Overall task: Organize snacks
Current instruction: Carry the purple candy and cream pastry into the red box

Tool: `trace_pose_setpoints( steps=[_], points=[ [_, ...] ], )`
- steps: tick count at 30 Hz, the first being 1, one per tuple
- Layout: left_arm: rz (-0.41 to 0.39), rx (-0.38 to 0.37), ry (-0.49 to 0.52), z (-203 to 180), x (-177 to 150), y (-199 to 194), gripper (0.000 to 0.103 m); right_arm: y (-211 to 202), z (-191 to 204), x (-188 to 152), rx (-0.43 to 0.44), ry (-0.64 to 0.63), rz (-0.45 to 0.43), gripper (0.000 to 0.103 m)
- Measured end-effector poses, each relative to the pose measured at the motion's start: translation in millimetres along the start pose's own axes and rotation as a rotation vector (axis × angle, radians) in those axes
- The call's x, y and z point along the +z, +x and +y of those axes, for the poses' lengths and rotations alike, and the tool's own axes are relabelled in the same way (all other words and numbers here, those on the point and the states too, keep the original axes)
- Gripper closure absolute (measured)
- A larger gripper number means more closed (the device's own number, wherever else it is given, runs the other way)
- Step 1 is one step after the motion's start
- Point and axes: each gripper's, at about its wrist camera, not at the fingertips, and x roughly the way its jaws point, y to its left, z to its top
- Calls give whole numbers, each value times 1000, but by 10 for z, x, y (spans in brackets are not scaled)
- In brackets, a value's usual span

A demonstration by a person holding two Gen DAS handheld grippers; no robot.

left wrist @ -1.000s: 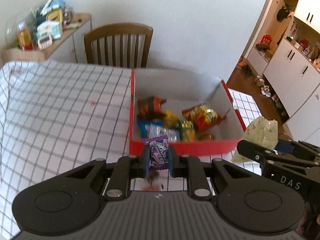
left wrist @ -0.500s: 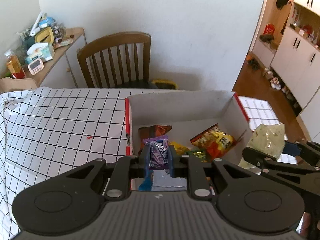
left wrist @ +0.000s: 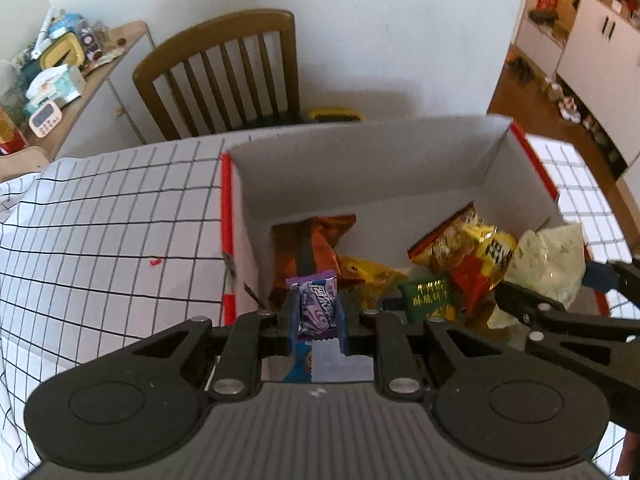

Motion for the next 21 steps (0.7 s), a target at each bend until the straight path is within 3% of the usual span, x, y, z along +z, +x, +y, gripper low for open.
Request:
trace_pose_setpoints(
  steps=[12, 21],
  points=[
    [99, 14, 69, -112, -100, 394, 85, 251, 37, -85, -1, -38, 62, 41],
    [120, -3, 54, -112, -175, 431, 85, 244, 58, -148, -3, -55, 70, 37]
  ],
)
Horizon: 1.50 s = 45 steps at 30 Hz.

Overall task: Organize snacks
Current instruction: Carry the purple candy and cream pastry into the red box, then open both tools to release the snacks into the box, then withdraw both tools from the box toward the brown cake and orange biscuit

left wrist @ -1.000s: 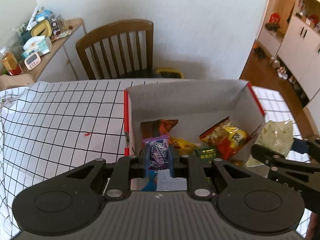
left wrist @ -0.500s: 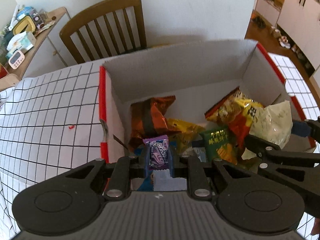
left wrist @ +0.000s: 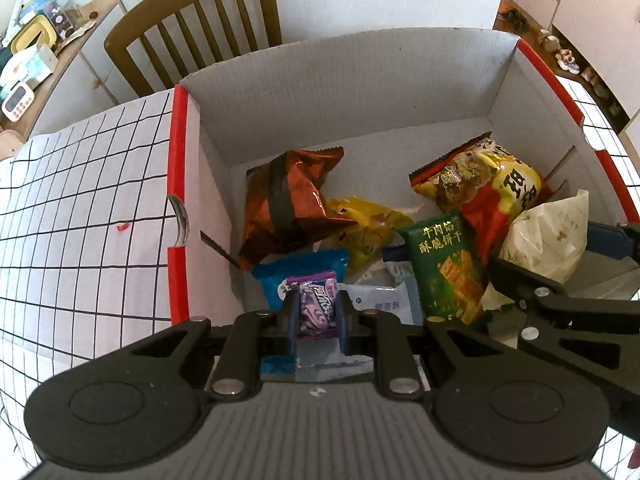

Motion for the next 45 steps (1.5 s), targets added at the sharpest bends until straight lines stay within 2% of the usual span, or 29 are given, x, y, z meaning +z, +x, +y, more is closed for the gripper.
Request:
trace_pose_setpoints(
  steps=[7, 13, 20, 22, 27, 30, 31, 32, 34, 39, 45],
  points=[
    [-4, -12, -38, 81, -34, -108, 82, -116, -31, -22, -11, 16, -31, 25],
    [-47, -23, -54, 161, -71, -272, 81, -286, -8, -27, 12, 18, -68, 17],
    [-97, -41, -64, 245, -145, -519, 81, -529, 72, -8, 17, 7, -115, 16],
    [-113, -50, -69, 274, -176, -602, 81, -610, 85, -24, 18, 11, -133, 8],
    [-147, -68, -75, 329, -267, -781, 80, -819, 115, -51, 40, 26, -181, 6],
    [-169, -80, -83, 359, -327, -885, 71, -932, 153, -75, 47, 26, -200, 5],
    [-178, -84, -84, 368, -350, -923, 61, -964, 167, -84, 50, 26, -204, 5],
    [-189, -89, -86, 379, -373, -962, 45, -997, 179, -95, 54, 26, -208, 5],
    [-218, -100, -92, 400, -424, -1046, 37, -1061, 207, -125, 62, 26, -215, 5],
    [-248, -120, -82, 429, -532, -1228, 35, -1214, 289, -198, 83, 21, -231, 4],
    [-282, -143, -81, 472, -691, -1418, 28, -1405, 390, -294, 120, 17, -255, 0]
  ],
)
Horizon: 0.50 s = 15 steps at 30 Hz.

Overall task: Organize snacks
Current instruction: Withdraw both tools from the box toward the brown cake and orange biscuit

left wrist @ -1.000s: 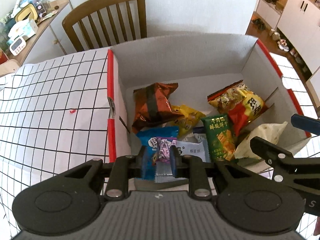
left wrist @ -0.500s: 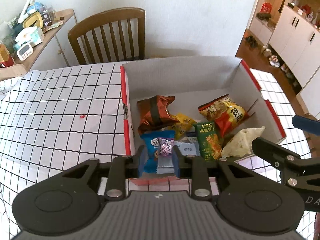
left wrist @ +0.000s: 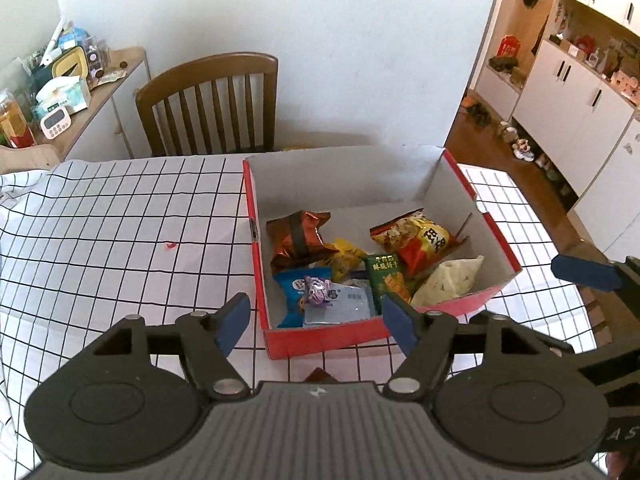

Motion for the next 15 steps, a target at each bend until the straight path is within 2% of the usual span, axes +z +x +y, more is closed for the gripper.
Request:
trace_pose_setpoints(
  steps=[7, 15],
  points=[
    [-21, -29, -17, 102, -127, -178, 21, -188, 153, -100, 28, -9, -12, 0],
    [-14, -66, -28, 215, -350, -277, 18, -299, 235, -275, 72, 7, -9, 0]
  ],
)
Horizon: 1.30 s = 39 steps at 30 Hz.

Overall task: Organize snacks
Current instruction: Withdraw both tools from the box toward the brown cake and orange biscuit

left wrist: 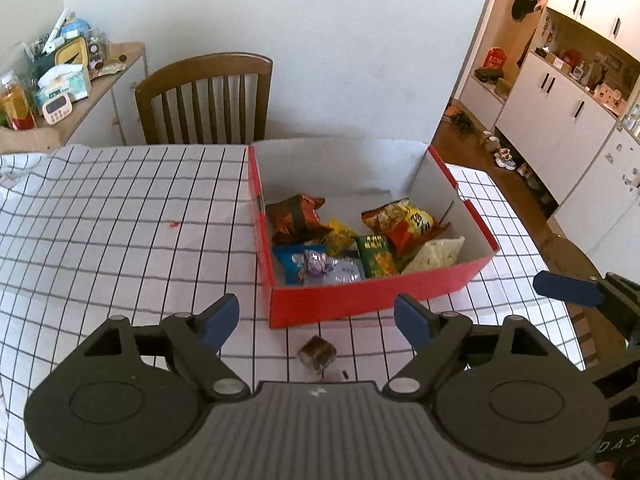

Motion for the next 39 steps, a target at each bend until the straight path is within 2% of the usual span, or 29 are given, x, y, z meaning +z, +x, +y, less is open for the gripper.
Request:
trace_pose_setpoints(
  steps=[4, 14, 23, 35, 39],
  points=[
    [34, 8, -5, 46, -169, 46, 18, 21, 37, -174, 18, 6, 23, 0],
    [136, 42, -31, 160, -512, 350, 18, 268, 193, -564, 53, -53, 143, 1],
    [177, 64, -39, 208, -606, 623, 18, 550, 224, -763, 67, -70, 211, 5],
    [215, 127, -5, 143, -546, 1143, 18, 1071, 238, -908, 87, -118, 290, 24],
    [215, 120, -10, 151, -530, 1284, 18, 1209, 241, -904, 115, -119, 296, 31]
  ],
)
